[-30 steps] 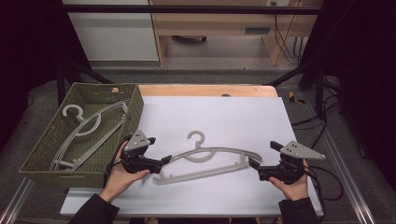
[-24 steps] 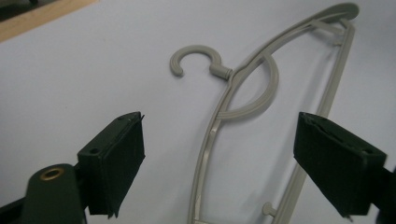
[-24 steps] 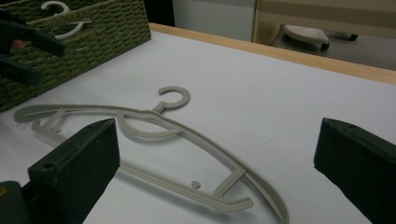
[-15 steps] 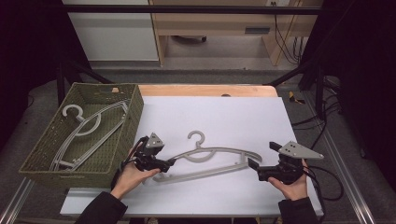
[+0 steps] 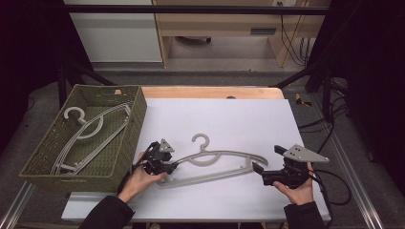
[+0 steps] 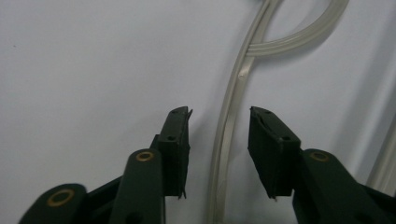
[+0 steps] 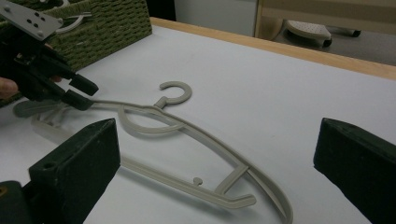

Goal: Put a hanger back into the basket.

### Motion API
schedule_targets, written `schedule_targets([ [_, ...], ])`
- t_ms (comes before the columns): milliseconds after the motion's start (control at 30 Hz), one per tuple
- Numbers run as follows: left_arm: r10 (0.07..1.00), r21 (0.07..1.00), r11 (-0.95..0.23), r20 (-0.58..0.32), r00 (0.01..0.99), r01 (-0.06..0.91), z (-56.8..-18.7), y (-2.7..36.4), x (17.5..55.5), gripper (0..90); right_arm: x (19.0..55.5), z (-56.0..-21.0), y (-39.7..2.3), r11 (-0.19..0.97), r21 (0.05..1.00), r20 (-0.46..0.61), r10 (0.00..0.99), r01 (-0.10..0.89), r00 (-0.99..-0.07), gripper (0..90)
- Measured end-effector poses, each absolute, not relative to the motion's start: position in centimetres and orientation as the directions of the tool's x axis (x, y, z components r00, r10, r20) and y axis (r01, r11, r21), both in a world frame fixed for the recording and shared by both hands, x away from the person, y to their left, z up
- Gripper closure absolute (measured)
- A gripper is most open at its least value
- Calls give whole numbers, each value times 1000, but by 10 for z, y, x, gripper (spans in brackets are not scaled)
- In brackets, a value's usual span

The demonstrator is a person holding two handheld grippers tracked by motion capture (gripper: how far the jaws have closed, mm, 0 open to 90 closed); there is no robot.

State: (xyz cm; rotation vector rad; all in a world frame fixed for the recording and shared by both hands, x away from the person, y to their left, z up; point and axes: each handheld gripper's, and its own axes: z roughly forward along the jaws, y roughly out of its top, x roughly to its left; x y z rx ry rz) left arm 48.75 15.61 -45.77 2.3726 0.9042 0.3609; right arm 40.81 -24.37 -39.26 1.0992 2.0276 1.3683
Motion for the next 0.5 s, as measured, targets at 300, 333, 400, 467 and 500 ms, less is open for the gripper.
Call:
schedule_targets([
  [300, 666, 569, -631, 49, 745, 527, -462, 153, 489, 741, 409, -393, -243, 195, 911, 60, 811, 364, -582, 7],
  [333, 665, 564, -638, 62, 745, 523, -461, 152, 487, 758, 409, -394, -243, 193, 910, 61, 812, 366, -581, 7],
  [400, 668, 555, -645, 76, 740, 526, -461, 150, 486, 760, 409, -394, -242, 195, 910, 61, 810, 367, -583, 7],
  [467, 668, 549, -646, 70, 741, 530, -460, 149, 484, 769, 409, -394, -243, 195, 910, 61, 810, 366, -583, 7],
  [500, 667, 542, -648, 64, 742, 535, -459, 149, 483, 773, 408, -393, -243, 193, 910, 62, 811, 366, -582, 7],
])
